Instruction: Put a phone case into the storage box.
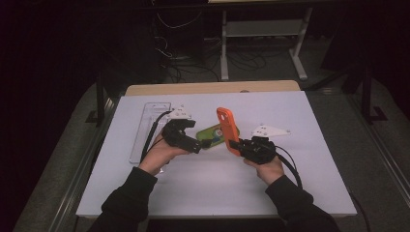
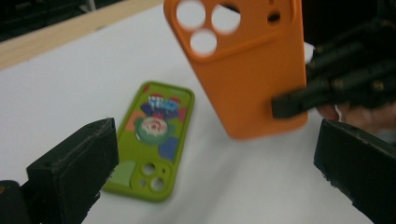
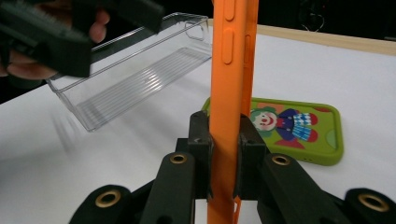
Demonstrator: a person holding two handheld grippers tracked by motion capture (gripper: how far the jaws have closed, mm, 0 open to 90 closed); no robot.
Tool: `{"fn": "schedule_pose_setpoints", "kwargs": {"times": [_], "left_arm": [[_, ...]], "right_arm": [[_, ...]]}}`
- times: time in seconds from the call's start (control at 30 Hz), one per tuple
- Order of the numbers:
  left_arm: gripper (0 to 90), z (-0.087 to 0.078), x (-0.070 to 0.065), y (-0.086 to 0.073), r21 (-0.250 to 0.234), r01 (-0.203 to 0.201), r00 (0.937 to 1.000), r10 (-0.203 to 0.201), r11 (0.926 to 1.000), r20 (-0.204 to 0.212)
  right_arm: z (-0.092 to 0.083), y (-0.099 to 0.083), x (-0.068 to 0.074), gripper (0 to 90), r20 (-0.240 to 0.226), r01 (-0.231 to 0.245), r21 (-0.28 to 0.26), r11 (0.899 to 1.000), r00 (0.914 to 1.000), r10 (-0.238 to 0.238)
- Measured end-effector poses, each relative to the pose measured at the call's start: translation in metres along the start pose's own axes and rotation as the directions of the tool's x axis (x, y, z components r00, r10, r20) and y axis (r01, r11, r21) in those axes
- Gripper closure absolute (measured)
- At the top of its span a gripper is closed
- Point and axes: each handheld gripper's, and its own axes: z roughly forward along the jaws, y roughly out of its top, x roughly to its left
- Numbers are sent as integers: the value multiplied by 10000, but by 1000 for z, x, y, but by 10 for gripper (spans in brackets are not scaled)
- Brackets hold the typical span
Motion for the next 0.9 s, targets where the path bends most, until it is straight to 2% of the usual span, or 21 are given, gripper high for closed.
{"fn": "schedule_pose_setpoints", "kwargs": {"times": [0.03,0.23,0.33,0.47,0.6,0.67,0.7,0.77,0.8,0.83,0.9], "left_arm": [[0,2,1,3,-202,106,9999,-104,9997,83],[0,9,2,11,-526,243,9995,-231,9983,226],[0,11,1,10,-756,379,9988,-355,9964,328],[0,15,2,6,-781,455,9980,-418,9959,479],[0,16,3,4,-970,761,9956,-703,9924,621],[0,16,2,4,-942,641,9962,-581,9935,650],[0,17,0,4,-953,756,9952,-692,9926,689],[0,18,0,3,-980,668,9953,-594,9929,768],[0,19,-2,3,-1034,787,9942,-704,9915,816],[0,20,-1,3,-996,571,9954,-490,9934,819],[0,22,-2,2,-1016,659,9944,-569,9926,891]], "right_arm": [[1,0,1,781,-16,24,28,10000,10000,-24],[10,0,8,781,-249,54,24,10000,9997,-53],[13,1,12,781,-318,116,-84,9999,9994,-119],[16,1,18,781,-481,110,-229,9997,9988,-121],[18,0,23,782,-601,228,-265,9994,9979,-243],[19,0,25,781,-672,257,-288,9993,9974,-276],[19,0,26,781,-689,250,-284,9993,9973,-270],[20,0,28,782,-800,314,-357,9989,9962,-342],[20,0,30,782,-827,294,-332,9990,9961,-321],[20,0,31,782,-885,279,-326,9991,9956,-307],[21,0,32,782,-955,310,-375,9988,9948,-345]]}}
